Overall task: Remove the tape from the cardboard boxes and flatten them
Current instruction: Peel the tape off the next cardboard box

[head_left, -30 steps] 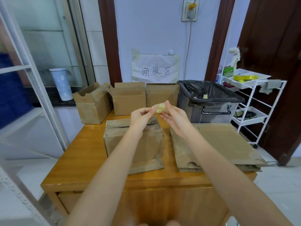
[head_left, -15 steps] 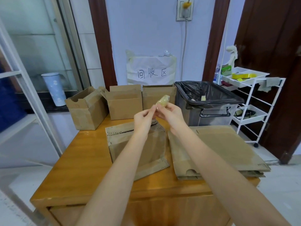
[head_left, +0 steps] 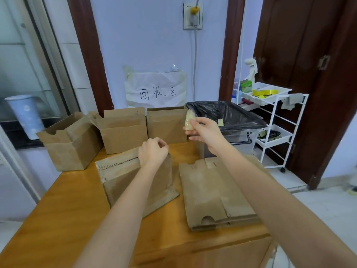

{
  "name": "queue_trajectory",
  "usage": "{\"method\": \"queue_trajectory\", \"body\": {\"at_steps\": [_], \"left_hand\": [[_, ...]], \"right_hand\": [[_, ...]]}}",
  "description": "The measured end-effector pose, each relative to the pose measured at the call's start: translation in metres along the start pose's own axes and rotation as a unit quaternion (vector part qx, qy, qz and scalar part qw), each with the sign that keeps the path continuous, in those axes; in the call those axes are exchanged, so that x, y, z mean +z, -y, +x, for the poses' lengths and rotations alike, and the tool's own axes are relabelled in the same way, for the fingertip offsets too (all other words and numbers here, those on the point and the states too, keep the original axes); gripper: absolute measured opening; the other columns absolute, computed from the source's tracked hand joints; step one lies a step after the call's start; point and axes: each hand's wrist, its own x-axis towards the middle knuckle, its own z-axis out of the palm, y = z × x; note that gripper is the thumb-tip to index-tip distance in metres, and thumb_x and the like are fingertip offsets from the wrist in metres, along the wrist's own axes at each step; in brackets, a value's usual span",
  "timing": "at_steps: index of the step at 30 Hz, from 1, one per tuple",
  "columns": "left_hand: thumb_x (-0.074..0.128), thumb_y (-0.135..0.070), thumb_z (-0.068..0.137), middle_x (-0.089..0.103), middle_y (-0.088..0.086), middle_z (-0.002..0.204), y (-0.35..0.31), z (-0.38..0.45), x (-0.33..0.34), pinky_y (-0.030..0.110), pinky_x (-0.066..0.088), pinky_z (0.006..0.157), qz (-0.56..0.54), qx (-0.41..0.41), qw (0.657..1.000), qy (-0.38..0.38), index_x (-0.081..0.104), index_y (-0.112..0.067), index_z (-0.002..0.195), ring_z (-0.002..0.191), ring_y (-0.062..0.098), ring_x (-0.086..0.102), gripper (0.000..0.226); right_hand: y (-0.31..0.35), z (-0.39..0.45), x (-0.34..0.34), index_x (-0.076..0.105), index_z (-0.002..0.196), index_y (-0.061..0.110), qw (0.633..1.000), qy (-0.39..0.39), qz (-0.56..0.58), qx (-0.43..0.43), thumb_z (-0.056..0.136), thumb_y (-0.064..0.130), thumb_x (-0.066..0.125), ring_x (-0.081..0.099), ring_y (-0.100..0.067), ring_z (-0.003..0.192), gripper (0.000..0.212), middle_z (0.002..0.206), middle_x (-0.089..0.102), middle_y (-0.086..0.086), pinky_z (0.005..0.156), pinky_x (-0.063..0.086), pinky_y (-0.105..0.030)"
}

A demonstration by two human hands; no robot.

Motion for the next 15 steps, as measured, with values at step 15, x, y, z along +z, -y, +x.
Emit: {"method": "queue_trajectory", "body": {"at_steps": [15], "left_hand": [[0.063,-0.035,0.081,0.066,-0.002,0.098,-0.004,0.065,0.038,0.038,0.048,0.088,0.013,0.023,1.000,0.005,0.069,-0.029,0.093,0.103,0.023,0.055,0.014]], "right_hand": [[0.021,0.079,-0.069,0.057,0.119,0.002,0.990,-0.063,-0.123,-0.040,0.092,0.015,0.063,0.060,-0.010,0.078,0.030,0.101,0.061,-0.007,0.055,0.056,-0.018]]}}
